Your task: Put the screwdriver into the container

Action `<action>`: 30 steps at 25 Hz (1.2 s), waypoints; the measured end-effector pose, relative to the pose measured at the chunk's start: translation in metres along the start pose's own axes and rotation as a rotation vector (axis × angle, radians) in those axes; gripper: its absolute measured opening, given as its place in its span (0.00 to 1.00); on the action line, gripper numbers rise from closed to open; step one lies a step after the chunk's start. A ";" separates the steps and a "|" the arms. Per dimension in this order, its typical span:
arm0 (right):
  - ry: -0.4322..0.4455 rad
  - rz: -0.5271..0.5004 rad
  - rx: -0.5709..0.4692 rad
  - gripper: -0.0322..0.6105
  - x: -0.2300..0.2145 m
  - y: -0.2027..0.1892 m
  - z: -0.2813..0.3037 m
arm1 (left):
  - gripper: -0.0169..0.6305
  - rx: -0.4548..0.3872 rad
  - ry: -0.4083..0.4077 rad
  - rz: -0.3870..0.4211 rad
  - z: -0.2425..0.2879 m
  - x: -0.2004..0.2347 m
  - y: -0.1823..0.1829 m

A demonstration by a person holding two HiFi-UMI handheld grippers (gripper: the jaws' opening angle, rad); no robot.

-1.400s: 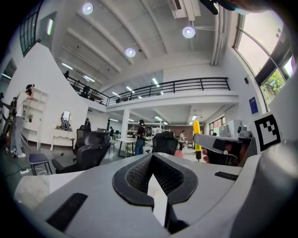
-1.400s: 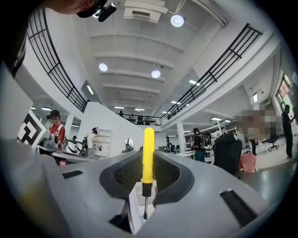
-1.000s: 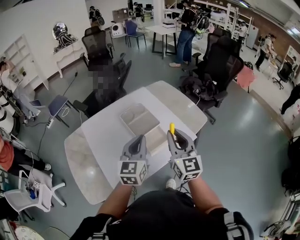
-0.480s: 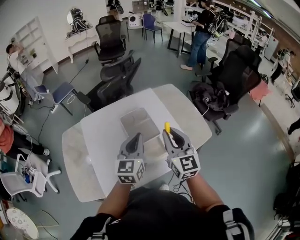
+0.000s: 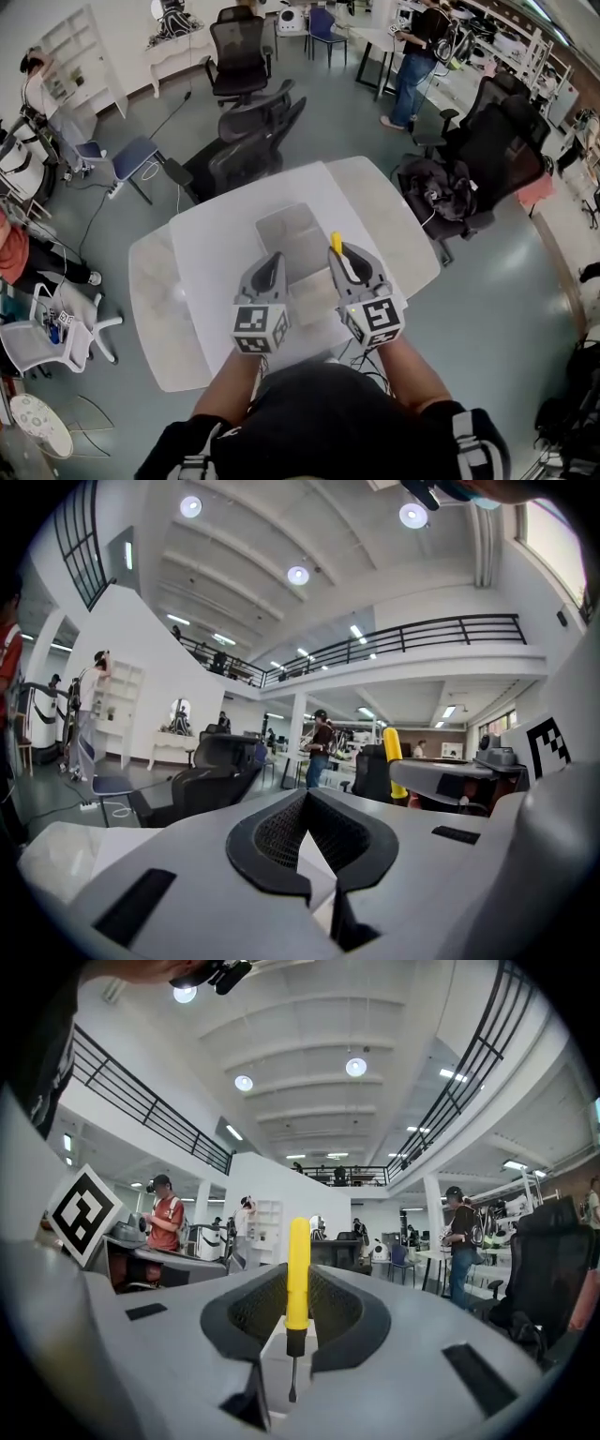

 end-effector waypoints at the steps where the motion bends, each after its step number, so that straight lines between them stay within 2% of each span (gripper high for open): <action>1: 0.008 -0.013 0.005 0.15 0.001 0.000 0.004 | 0.04 0.007 0.004 0.000 0.002 0.004 -0.002; 4: 0.062 -0.062 0.020 0.15 0.007 -0.003 0.014 | 0.04 0.024 0.025 0.010 0.005 0.016 -0.005; 8: 0.153 -0.227 0.040 0.15 0.015 -0.017 0.020 | 0.04 0.030 0.051 -0.007 0.004 0.026 -0.008; 13: 0.275 -0.360 0.104 0.15 0.029 -0.045 0.028 | 0.04 0.020 0.092 -0.025 0.002 0.039 -0.007; 23: 0.585 -0.484 0.235 0.15 0.079 -0.127 0.027 | 0.04 0.028 0.171 -0.051 -0.016 0.059 -0.021; 30: 0.754 -0.585 0.297 0.15 0.102 -0.168 0.018 | 0.04 0.035 0.205 -0.052 -0.031 0.061 -0.021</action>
Point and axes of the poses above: the fingertips, and each gripper's own axes: z forward along the fingers, x to its left, y out of its top, the point moved 1 cm from there along -z, backward along the fingers, and after that the axes turned 12 degrees about -z, right-handed, at the moved point
